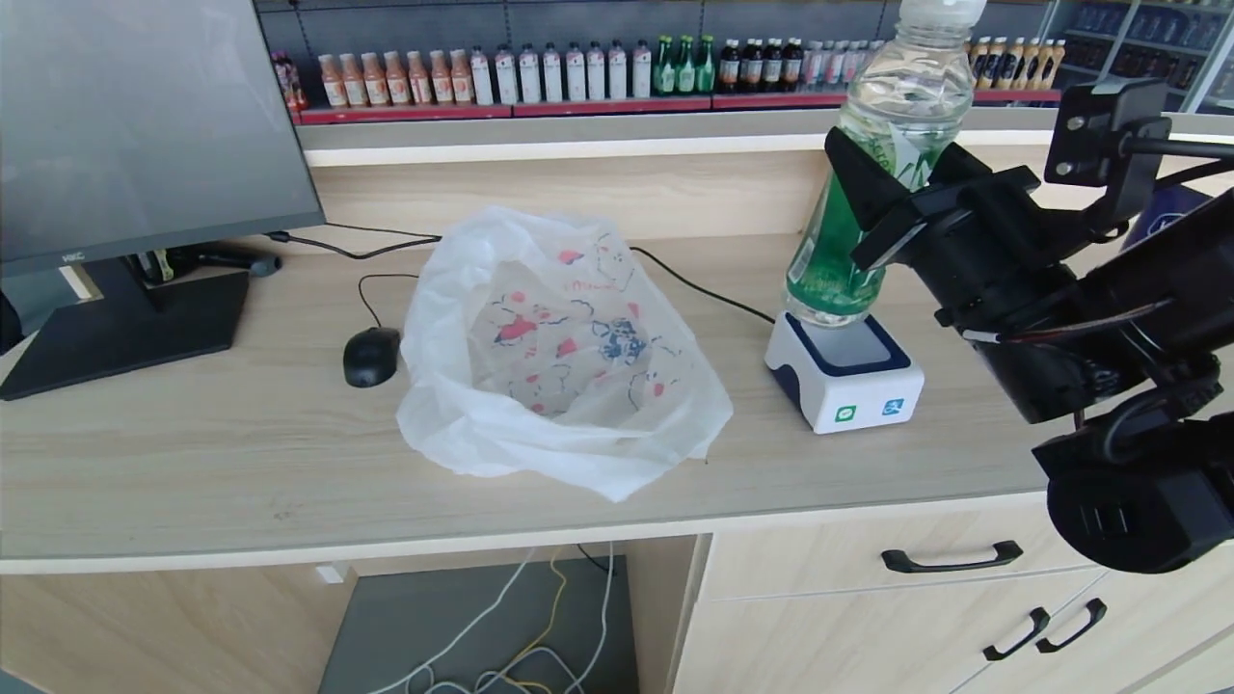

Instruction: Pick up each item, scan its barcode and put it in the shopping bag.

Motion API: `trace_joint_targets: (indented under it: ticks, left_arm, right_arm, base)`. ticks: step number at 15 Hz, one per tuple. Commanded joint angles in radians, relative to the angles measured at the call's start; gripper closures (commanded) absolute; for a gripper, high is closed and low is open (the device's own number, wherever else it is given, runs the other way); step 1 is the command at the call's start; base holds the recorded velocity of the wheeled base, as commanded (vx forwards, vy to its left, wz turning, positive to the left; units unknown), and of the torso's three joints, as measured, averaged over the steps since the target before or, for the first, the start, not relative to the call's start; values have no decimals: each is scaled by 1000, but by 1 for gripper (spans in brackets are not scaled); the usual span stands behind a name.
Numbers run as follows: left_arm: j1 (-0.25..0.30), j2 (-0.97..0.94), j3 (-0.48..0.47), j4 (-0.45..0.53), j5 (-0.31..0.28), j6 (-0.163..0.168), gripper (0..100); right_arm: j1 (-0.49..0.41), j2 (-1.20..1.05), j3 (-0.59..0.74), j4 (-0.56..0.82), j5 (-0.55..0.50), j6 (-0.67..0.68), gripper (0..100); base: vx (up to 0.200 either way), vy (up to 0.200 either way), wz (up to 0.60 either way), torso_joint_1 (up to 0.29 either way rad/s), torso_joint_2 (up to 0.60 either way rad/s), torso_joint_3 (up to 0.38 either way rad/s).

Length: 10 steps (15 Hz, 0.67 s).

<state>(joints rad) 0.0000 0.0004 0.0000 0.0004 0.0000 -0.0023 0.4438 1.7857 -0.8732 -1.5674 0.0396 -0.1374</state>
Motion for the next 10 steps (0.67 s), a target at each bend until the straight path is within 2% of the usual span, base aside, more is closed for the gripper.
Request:
trace_joint_targets:
  ticks: [1, 8, 10]
  left_arm:
    - [0, 0, 0, 0, 0, -1, 0]
    - [-2, 0, 0, 0, 0, 1, 0]
    - [-2, 0, 0, 0, 0, 4, 0]
  right_arm:
    - [-10, 0, -1, -3, 0, 1, 100]
    - [-13, 21, -32, -3, 0, 1, 100]
    - [-13, 21, -30, -3, 0, 2, 100]
  base:
    - [0, 200, 0, 7, -2, -2]
    - [0, 200, 0, 0, 4, 4]
    - [0, 0, 0, 0, 0, 0]
